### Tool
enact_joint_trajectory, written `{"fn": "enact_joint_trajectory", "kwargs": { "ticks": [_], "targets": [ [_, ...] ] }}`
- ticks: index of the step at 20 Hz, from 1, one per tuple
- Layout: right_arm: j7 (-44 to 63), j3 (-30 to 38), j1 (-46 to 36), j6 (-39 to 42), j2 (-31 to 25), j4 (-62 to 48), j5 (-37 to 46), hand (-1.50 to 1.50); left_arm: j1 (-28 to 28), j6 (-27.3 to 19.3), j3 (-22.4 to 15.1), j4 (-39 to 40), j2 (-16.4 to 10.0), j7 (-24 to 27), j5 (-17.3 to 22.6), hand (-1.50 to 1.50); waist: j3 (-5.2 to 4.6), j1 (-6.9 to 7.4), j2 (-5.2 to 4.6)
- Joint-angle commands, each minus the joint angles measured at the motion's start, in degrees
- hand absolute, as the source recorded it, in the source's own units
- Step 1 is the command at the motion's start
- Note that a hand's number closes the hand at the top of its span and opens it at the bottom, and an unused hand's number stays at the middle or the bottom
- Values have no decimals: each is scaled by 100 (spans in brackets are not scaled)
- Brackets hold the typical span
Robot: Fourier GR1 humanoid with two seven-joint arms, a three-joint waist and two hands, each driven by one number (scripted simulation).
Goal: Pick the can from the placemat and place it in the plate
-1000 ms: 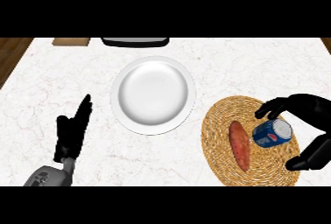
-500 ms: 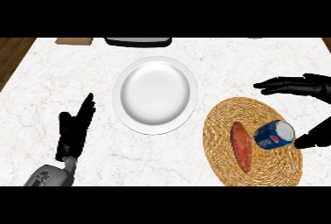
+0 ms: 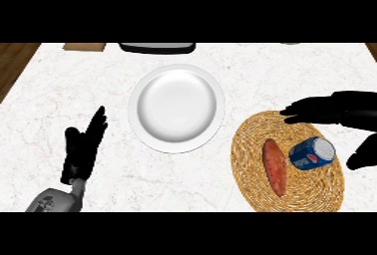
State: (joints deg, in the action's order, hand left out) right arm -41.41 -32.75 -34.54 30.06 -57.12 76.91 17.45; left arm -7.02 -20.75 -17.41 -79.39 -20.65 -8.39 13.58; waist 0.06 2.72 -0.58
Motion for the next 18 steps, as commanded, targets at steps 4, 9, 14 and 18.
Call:
{"fn": "enact_joint_trajectory", "kwargs": {
  "ticks": [4,9,14,18],
  "targets": [
    [-1121,-647,-446,462,105,-690,743,-150,-149,-59,144,63,74,-132,-78,0,-4,-118,15],
    [-1016,-813,-913,632,384,-1073,760,-150,289,104,143,-84,77,140,-68,0,-9,-93,29],
    [-1037,-1198,-735,293,582,-1084,994,-150,219,117,214,-31,66,36,-152,0,-8,-170,45],
    [-1424,-1273,-943,155,606,-1604,1107,-150,485,76,140,-328,121,5,-217,0,-6,-122,45]
  ]
}}
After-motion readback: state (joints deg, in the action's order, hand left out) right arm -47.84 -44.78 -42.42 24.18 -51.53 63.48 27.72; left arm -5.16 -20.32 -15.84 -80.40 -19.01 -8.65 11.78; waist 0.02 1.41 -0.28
